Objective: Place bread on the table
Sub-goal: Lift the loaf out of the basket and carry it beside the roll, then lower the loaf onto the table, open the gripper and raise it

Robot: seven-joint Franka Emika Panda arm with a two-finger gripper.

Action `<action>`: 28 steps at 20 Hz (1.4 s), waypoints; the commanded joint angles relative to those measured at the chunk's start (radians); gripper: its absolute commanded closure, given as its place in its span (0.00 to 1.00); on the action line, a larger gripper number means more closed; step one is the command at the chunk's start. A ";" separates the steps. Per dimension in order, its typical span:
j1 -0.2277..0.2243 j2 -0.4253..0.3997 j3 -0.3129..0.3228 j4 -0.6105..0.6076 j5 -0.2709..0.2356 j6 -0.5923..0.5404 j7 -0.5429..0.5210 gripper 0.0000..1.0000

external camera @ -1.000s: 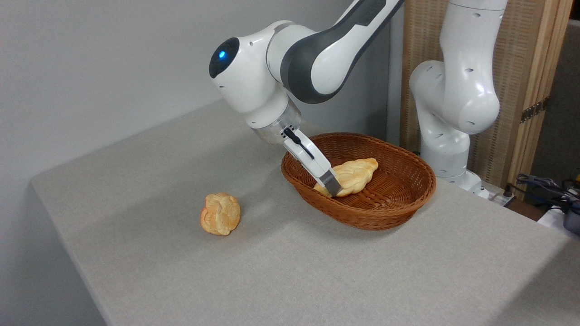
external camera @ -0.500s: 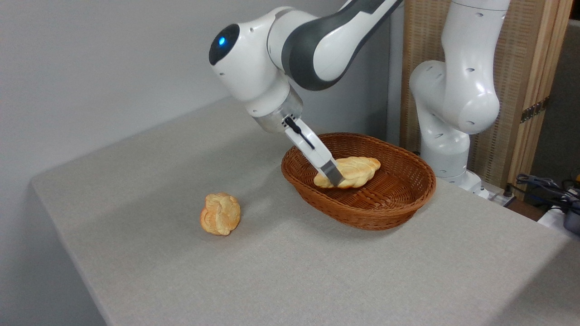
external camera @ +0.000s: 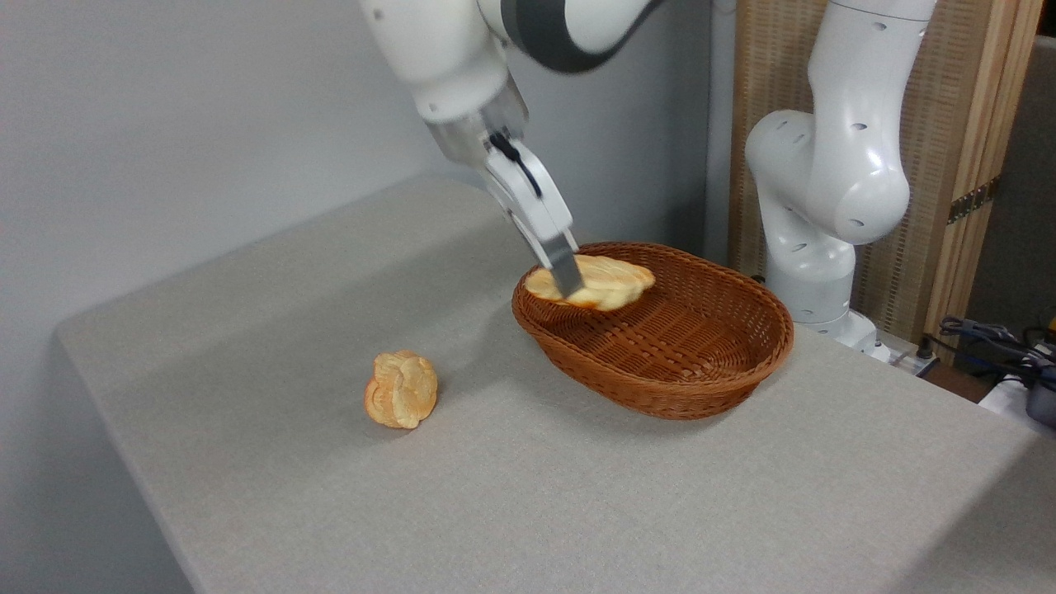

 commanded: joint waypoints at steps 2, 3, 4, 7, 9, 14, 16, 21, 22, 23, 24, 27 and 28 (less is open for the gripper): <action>0.012 0.049 0.008 0.117 -0.019 0.110 0.011 0.60; 0.012 0.061 0.009 0.126 -0.019 0.150 0.011 0.60; 0.012 0.069 0.014 0.129 -0.019 0.174 0.011 0.60; 0.012 0.098 0.043 0.151 -0.020 0.285 0.010 0.59; 0.012 0.125 0.043 0.161 -0.020 0.342 0.008 0.57; 0.010 0.188 0.037 0.186 -0.014 0.371 0.001 0.00; 0.003 0.201 0.031 0.184 -0.006 0.371 0.001 0.00; -0.002 0.210 0.021 0.184 -0.006 0.363 0.001 0.00; -0.002 0.210 0.020 0.184 -0.006 0.359 -0.001 0.00; -0.002 0.210 0.020 0.184 -0.006 0.354 -0.001 0.00; -0.002 0.210 0.020 0.184 -0.006 0.353 -0.001 0.00; -0.002 0.208 0.020 0.184 -0.006 0.353 -0.001 0.00; -0.002 0.205 0.020 0.184 -0.006 0.353 -0.002 0.00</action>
